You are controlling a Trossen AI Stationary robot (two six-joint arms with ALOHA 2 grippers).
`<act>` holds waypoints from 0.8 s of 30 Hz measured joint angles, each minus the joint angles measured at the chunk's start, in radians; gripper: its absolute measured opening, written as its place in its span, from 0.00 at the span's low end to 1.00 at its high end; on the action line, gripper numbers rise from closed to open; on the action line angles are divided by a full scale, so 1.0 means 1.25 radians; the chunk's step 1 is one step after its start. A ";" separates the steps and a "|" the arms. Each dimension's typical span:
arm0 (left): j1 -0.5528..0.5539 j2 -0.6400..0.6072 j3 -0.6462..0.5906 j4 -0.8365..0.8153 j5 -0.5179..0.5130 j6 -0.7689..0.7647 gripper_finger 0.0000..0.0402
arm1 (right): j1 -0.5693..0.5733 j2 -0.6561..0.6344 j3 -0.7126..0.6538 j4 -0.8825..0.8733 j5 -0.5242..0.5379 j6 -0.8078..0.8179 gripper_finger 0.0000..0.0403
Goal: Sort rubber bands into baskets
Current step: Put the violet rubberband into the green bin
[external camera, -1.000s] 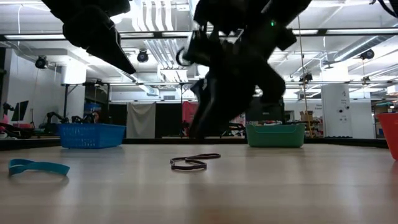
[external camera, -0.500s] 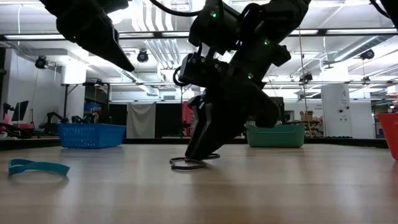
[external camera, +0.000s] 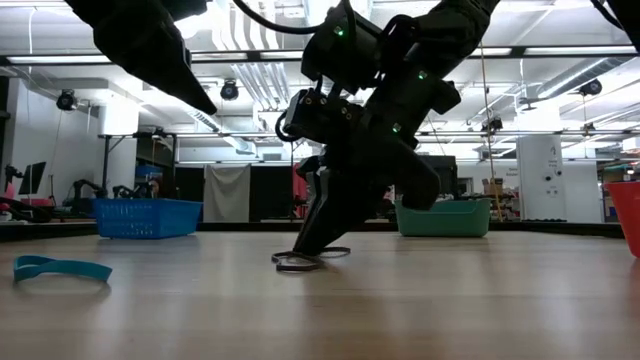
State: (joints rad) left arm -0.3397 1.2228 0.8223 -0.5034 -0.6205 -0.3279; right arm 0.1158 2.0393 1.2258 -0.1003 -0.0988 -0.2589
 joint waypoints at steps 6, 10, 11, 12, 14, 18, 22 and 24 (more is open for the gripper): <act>0.000 0.000 0.000 0.003 0.000 -0.003 0.33 | 0.000 -0.037 -0.002 0.007 0.000 -0.001 0.02; 0.000 0.000 0.000 0.003 0.000 -0.003 0.33 | 0.000 -0.077 -0.006 -0.021 0.001 -0.004 0.02; 0.000 0.000 0.000 0.003 0.000 -0.004 0.33 | 0.001 -0.088 -0.006 -0.024 0.001 -0.006 0.02; 0.000 0.000 0.000 0.005 0.000 -0.005 0.33 | 0.001 -0.102 -0.006 -0.021 0.001 -0.008 0.02; 0.000 0.000 0.000 0.006 0.000 -0.005 0.33 | 0.001 -0.126 -0.005 -0.028 0.002 -0.012 0.02; 0.000 0.000 0.000 0.011 0.001 -0.007 0.33 | 0.003 -0.164 -0.005 -0.043 0.034 -0.014 0.02; 0.000 0.000 0.000 0.014 0.001 -0.009 0.33 | 0.005 -0.199 -0.004 -0.059 0.128 -0.013 0.02; 0.000 0.000 0.000 0.015 0.001 -0.009 0.33 | 0.005 -0.213 -0.004 -0.076 0.190 -0.013 0.02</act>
State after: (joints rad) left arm -0.3397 1.2232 0.8223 -0.4842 -0.6197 -0.3389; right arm 0.1219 1.7736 1.2213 -0.1949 0.1386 -0.2756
